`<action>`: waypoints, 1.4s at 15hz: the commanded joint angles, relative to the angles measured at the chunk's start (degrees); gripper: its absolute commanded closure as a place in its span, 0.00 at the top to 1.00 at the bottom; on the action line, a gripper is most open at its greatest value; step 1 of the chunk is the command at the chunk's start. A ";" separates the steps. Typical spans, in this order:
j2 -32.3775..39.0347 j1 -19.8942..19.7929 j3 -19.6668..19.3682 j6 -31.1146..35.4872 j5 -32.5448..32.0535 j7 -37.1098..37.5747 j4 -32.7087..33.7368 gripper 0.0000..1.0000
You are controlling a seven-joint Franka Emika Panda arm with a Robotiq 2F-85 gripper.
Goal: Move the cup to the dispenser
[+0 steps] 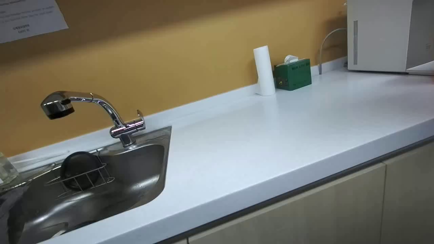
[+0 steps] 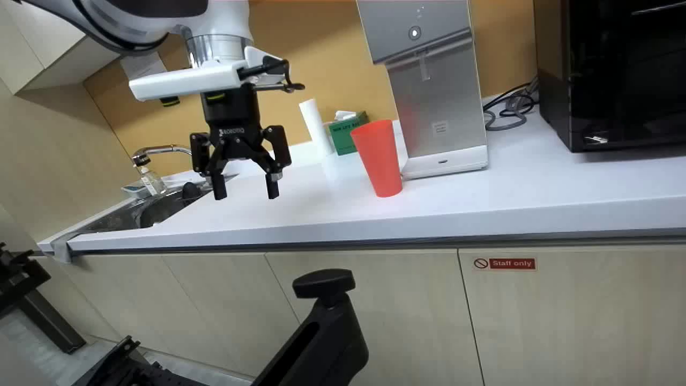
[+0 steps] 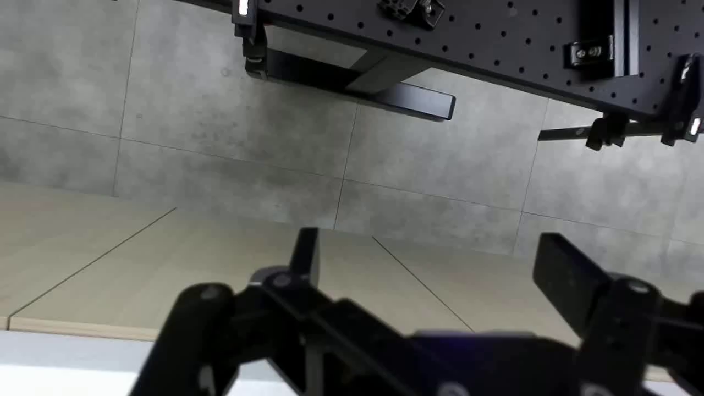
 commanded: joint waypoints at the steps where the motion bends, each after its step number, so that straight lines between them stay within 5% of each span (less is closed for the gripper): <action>1: 0.18 -1.40 1.36 -0.04 0.51 -0.43 0.08 1.00; 12: 0.18 -1.40 1.36 -0.02 0.51 -0.43 0.08 1.00; 15: 0.04 -2.58 2.92 5.71 0.33 5.43 -1.25 1.00; 21: 2.00 -3.79 4.34 29.99 2.05 13.14 -5.92 1.00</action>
